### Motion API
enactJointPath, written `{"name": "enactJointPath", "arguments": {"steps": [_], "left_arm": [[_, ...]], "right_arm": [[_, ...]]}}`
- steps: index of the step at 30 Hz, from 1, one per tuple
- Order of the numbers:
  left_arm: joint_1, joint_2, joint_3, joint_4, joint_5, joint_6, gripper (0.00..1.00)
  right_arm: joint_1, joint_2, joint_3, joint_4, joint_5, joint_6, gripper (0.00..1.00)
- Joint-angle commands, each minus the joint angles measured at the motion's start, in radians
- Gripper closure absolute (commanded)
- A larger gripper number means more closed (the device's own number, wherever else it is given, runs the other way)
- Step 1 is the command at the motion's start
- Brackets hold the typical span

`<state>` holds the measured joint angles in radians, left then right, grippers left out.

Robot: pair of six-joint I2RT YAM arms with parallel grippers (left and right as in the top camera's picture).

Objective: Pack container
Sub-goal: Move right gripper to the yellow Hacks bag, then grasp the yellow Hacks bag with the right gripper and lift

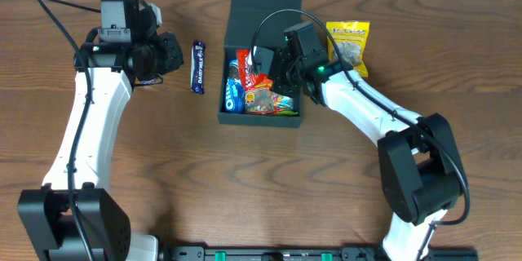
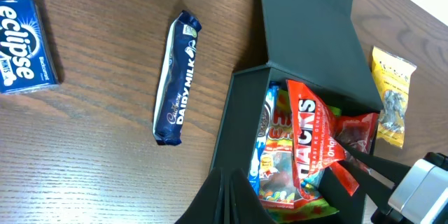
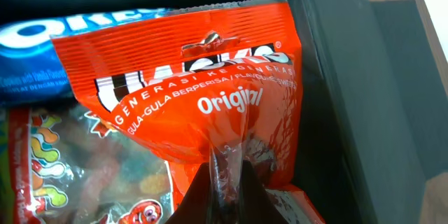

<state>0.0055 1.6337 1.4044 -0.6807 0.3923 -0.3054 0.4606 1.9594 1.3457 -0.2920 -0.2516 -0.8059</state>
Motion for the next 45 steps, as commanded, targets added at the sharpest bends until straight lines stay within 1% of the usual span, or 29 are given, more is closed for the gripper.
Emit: {"name": "enactJointPath", "arguments": {"steps": [1,2,4,7,9,12,16,18,20,21,24,27,30,32,34,37,42,45], "left_arm": [[0.002,-0.018,0.013,-0.003,-0.007,0.021,0.94],[0.002,-0.018,0.013,-0.003,-0.007,0.021,0.94],[0.002,-0.018,0.013,-0.003,-0.007,0.021,0.95],[0.002,-0.018,0.013,-0.003,-0.007,0.021,0.94],[0.002,-0.018,0.013,-0.003,-0.007,0.021,0.94],[0.002,-0.018,0.013,-0.004,-0.007,0.021,0.94],[0.002,-0.018,0.013,-0.003,-0.008,0.021,0.94],[0.002,-0.018,0.013,-0.003,-0.009,0.022,0.94],[0.002,-0.018,0.013,-0.003,-0.011,0.022,0.94],[0.002,-0.018,0.013,-0.003,-0.011,0.022,0.94],[0.002,-0.018,0.013,-0.002,-0.012,0.022,0.94],[0.002,-0.018,0.013,-0.002,-0.026,0.022,0.94],[0.002,-0.018,0.013,-0.002,-0.034,0.022,0.94],[0.002,-0.018,0.013,0.000,-0.034,0.022,0.94],[0.002,-0.018,0.013,0.002,-0.034,0.021,0.94],[0.002,-0.018,0.013,0.002,-0.034,0.021,0.94],[0.002,-0.018,0.013,0.004,-0.034,0.021,0.94],[0.002,-0.018,0.013,0.004,-0.034,0.021,0.94]], "right_arm": [[0.005,-0.027,-0.003,0.000,0.039,-0.022,0.99],[0.005,-0.027,-0.003,0.000,0.039,-0.022,0.93],[0.005,-0.027,-0.003,0.000,0.050,-0.021,0.63],[0.005,-0.027,-0.003,0.002,0.076,-0.018,0.39],[0.005,-0.028,-0.003,0.010,0.076,-0.015,0.26],[0.006,-0.052,-0.003,0.038,0.076,0.073,0.26],[0.003,-0.143,-0.003,0.099,0.076,0.223,0.26],[-0.007,-0.187,-0.003,0.130,0.076,0.298,0.21],[-0.027,-0.220,-0.003,0.150,0.076,0.364,0.12],[-0.042,-0.235,-0.003,0.154,0.077,0.391,0.12],[-0.087,-0.256,-0.003,0.150,0.077,0.430,0.12],[-0.137,-0.255,-0.003,0.110,0.084,0.446,0.09],[-0.183,-0.238,-0.003,0.070,0.167,0.447,0.13],[-0.215,-0.217,-0.004,0.054,0.206,0.457,0.13],[-0.265,-0.183,-0.004,0.049,0.224,0.545,0.11],[-0.318,-0.124,-0.004,0.054,0.225,0.668,0.11],[-0.364,-0.024,-0.004,0.064,0.225,0.859,0.11],[-0.370,0.026,-0.004,0.095,0.225,0.929,0.11]]}}
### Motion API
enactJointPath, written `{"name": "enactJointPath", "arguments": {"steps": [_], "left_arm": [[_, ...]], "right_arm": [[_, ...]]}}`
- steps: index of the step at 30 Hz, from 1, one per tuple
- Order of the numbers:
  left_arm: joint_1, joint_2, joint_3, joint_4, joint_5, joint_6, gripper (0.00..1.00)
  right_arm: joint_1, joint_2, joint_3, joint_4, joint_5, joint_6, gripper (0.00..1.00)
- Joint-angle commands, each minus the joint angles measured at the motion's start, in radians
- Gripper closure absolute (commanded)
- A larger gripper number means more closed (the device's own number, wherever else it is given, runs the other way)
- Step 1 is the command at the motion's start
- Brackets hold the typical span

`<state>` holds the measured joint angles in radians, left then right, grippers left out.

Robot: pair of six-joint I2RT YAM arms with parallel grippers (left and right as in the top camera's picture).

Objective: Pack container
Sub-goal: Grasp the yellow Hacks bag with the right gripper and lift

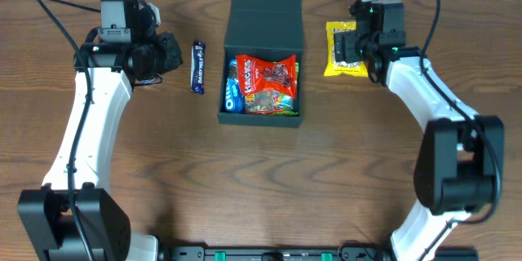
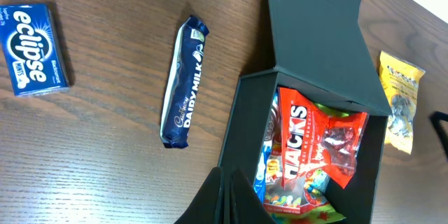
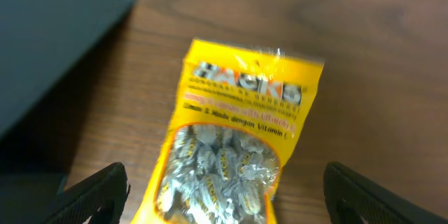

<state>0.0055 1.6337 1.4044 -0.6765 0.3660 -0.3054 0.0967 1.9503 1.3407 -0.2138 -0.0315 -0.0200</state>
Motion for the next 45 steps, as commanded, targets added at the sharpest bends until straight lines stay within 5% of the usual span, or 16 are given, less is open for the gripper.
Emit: {"name": "enactJointPath", "arguments": {"steps": [1,14,21,28,33,45], "left_arm": [[0.002,-0.018,0.013,0.000,-0.007,0.021,0.94],[0.002,-0.018,0.013,0.000,-0.008,0.021,0.94],[0.002,-0.018,0.013,0.000,-0.011,0.022,0.94],[0.002,-0.018,0.013,0.000,-0.034,0.022,0.94],[0.002,-0.018,0.013,0.004,-0.037,0.022,0.94],[0.038,-0.018,0.014,0.058,-0.036,0.020,0.94]], "right_arm": [[-0.005,0.054,0.001,0.034,0.005,0.155,0.11],[-0.006,0.195,0.001,0.116,0.029,0.165,0.04],[-0.006,0.195,0.001,0.108,0.029,0.165,0.43],[-0.006,0.191,0.001,0.087,0.031,0.165,0.54],[-0.005,0.109,0.004,0.094,0.035,0.117,0.71],[0.093,-0.248,0.004,0.051,-0.042,-0.097,0.69]]}}
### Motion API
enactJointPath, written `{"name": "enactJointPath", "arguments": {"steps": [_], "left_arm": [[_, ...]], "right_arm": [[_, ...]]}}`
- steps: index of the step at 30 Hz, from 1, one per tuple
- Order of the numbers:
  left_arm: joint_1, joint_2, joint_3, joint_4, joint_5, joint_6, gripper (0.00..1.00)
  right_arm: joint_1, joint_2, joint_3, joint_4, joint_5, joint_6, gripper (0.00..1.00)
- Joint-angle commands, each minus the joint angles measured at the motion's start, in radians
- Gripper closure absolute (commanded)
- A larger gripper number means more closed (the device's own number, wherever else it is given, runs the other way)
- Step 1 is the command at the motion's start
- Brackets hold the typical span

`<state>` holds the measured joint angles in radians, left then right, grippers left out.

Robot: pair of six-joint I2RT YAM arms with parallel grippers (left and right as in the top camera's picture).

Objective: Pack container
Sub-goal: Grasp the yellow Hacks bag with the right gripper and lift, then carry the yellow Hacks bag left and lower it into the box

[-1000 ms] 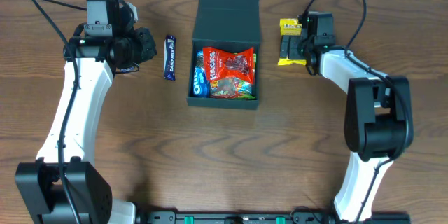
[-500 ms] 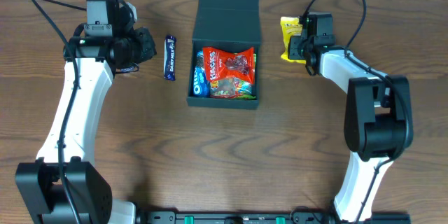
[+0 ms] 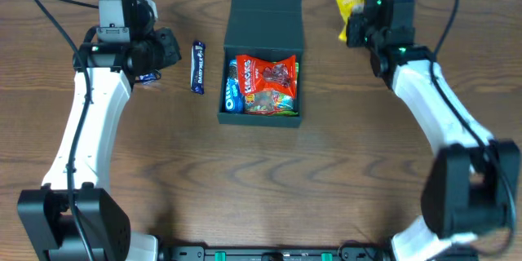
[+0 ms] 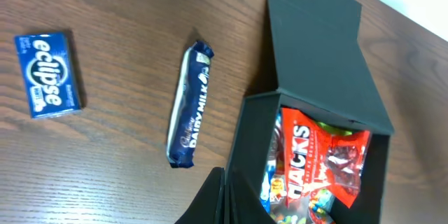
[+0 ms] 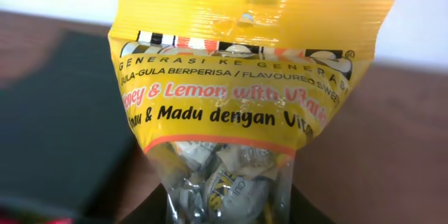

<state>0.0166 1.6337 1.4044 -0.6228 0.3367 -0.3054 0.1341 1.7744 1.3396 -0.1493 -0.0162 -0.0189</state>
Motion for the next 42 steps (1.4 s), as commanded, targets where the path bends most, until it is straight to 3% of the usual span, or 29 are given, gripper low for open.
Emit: {"name": "enactJointPath", "arguments": {"steps": [1,5,9,15,18,22,28,36,42], "left_arm": [[0.036,-0.018,0.014,0.005,-0.006,0.021,0.94],[0.083,-0.023,0.014,0.006,-0.003,0.021,0.94],[0.121,-0.030,0.014,0.006,-0.003,0.021,0.94],[0.141,-0.034,0.014,0.007,0.005,0.021,0.94],[0.141,-0.034,0.014,0.006,0.005,0.021,0.94],[0.141,-0.034,0.014,0.006,0.004,0.022,0.94],[0.141,-0.034,0.014,0.007,0.003,0.023,0.92],[0.141,-0.034,0.014,0.014,0.003,0.040,0.92],[0.141,-0.034,0.014,0.015,0.003,0.040,0.91]], "right_arm": [[0.073,-0.092,0.005,-0.027,-0.073,-0.121,0.69],[0.151,-0.140,0.005,-0.112,-0.164,-0.233,0.68],[0.198,-0.137,0.005,-0.205,-0.340,-0.338,0.61],[0.221,-0.090,0.005,-0.280,-0.568,-0.424,0.68],[0.221,-0.053,0.005,-0.290,-0.609,-0.424,0.58],[0.221,-0.040,0.005,-0.294,-0.608,-0.425,0.31],[0.232,-0.040,0.005,-0.379,-0.592,-0.484,0.33],[0.340,-0.040,0.005,-0.518,-0.300,-0.618,0.21],[0.367,-0.023,0.005,-0.552,-0.162,-0.637,0.34]]}}
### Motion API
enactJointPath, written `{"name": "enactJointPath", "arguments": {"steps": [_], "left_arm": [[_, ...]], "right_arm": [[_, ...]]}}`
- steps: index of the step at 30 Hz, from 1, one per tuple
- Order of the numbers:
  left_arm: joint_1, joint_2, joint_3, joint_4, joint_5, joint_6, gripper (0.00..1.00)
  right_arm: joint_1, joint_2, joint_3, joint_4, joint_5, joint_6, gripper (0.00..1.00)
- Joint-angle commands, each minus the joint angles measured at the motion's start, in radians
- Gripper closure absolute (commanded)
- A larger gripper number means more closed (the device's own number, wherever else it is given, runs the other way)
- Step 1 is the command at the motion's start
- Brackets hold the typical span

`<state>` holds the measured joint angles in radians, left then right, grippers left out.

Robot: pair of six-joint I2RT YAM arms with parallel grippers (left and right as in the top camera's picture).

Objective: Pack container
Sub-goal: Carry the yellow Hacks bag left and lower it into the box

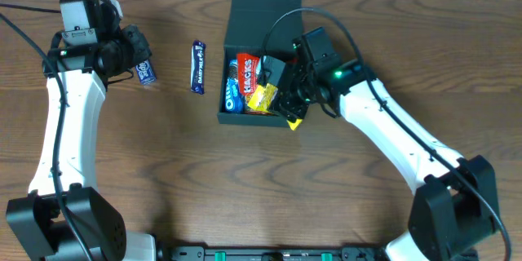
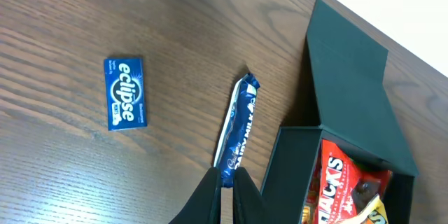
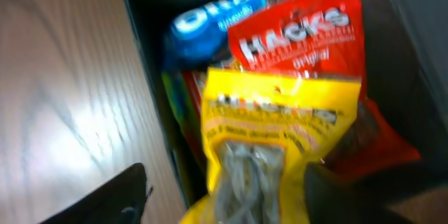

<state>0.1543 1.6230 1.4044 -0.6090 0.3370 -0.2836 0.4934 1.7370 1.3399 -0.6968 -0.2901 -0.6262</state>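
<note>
The black box (image 1: 245,118) stands open at mid-table, its lid (image 1: 267,6) folded back. Inside lie an Oreo pack (image 3: 217,17), a red Hacks bag (image 3: 301,31) and gummies. On top rests the yellow Hacks bag (image 3: 269,140), its lower end over the box's near wall. My right gripper (image 3: 227,196) hangs open over it, fingers (image 3: 105,196) spread wide on either side. Left of the box lie the Dairy Milk bar (image 1: 197,67) and the blue Eclipse pack (image 1: 146,72). My left gripper (image 2: 225,182) is shut on nothing, above the wood near the bar.
Brown wooden table (image 1: 204,179), with its far edge against a white strip at the top of the overhead view. The left arm (image 1: 61,130) runs down the left side; the right arm (image 1: 400,143) crosses from the lower right to the box.
My right gripper held the yellow bag up at the far right of the lid; now it is open over the box and the bag lies on the packs. The left gripper has moved farther left.
My right gripper was shut on the red Hacks bag inside the box. Then it stood open over the yellow bag on the table, the red bag left in the box. Then it held the yellow bag aloft. Now that bag lies in the box, let go.
</note>
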Motion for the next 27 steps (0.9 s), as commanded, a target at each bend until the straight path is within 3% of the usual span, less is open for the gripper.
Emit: {"name": "enactJointPath", "arguments": {"steps": [1,14,16,21,27], "left_arm": [[0.003,-0.023,0.014,0.002,0.003,0.019,0.91],[0.003,-0.023,0.014,0.004,0.003,0.018,0.91],[0.003,-0.023,0.014,0.004,0.003,0.018,0.91],[0.003,-0.023,0.014,0.004,0.004,0.018,0.91],[0.003,-0.023,0.014,0.003,0.004,0.018,0.91]], "right_arm": [[0.007,0.019,0.005,-0.003,0.137,-0.030,0.36],[0.009,0.100,0.005,-0.031,0.185,-0.030,0.38],[0.009,0.112,0.005,-0.029,0.186,-0.030,0.42],[0.009,0.121,0.005,-0.005,0.189,-0.041,0.76],[0.010,0.119,0.006,0.029,0.189,-0.041,0.99]]}}
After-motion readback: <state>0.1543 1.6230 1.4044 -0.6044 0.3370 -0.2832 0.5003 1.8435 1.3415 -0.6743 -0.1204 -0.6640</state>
